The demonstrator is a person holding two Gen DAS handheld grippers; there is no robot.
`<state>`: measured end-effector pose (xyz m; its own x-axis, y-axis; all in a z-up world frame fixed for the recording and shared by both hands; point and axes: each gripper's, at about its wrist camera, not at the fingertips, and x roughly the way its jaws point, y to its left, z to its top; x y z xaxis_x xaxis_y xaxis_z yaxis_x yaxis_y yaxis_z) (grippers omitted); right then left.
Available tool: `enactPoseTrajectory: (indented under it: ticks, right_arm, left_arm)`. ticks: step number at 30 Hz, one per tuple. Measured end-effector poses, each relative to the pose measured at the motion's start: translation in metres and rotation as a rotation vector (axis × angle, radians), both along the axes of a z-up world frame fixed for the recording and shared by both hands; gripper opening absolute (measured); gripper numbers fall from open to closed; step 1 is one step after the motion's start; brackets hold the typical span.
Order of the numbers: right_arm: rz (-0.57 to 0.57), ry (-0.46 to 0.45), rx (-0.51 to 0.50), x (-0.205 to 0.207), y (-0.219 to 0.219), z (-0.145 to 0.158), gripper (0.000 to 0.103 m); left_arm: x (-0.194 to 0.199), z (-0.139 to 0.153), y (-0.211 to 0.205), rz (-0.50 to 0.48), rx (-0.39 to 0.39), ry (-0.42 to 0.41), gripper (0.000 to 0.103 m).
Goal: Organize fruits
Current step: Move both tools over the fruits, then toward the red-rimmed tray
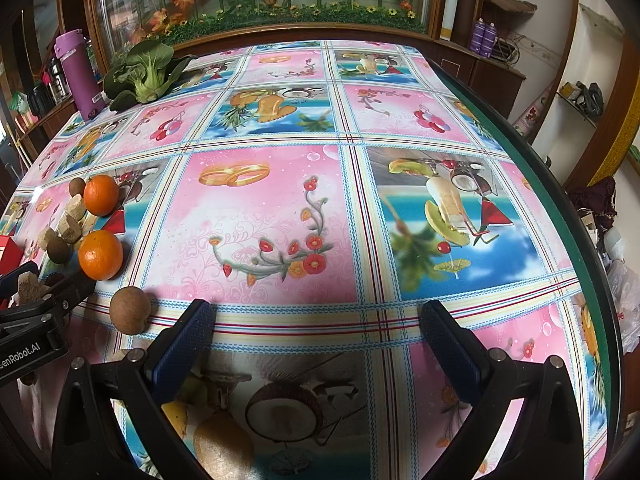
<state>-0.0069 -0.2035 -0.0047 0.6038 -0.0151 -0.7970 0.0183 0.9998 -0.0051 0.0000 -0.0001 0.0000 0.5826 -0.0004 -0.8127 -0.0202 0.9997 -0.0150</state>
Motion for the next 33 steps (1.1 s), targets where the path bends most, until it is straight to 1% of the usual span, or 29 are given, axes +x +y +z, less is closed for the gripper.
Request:
enactPoseTrajectory:
  ticks: [8,11,13,17,18,22,24,27,33]
  right_arm:
    - [0.0,0.0,0.0,0.0,0.0,0.0,0.103]
    - [0.0,0.0,0.0,0.0,0.0,0.0,0.103]
    - [-0.003,0.0,0.001,0.0,0.0,0.0,0.103]
    - [0.018,0.044,0.017,0.0,-0.002,0.004,0.102]
    - [0.016,0.043,0.049,-0.002,-0.004,0.006,0.102]
    - [0.014,-0.018,0.195,-0.017,-0.01,0.018,0.102]
    - [0.021,-0.042,0.233,-0.024,-0.008,0.026,0.102]
    - [0.031,-0.078,0.243,-0.035,-0.002,0.037,0.102]
    - [0.068,-0.108,0.208,-0.047,0.014,0.051,0.102]
  left_arm:
    - [0.0,0.0,0.0,0.0,0.0,0.0,0.103]
    - [0.0,0.0,0.0,-0.002,0.004,0.014,0.103]
    - [-0.003,0.001,0.003,0.021,0.008,0.025,0.103]
    - [-0.023,0.018,0.012,0.063,0.035,-0.058,0.103]
    - [-0.028,0.024,0.014,0.068,0.045,-0.081,0.103]
    - [-0.051,0.049,0.025,0.085,0.064,-0.163,0.103]
    - [-0.06,0.056,0.03,0.094,0.071,-0.184,0.103]
    - [-0.071,0.063,0.037,0.103,0.068,-0.202,0.103]
    - [-0.086,0.069,0.049,0.121,0.054,-0.206,0.103]
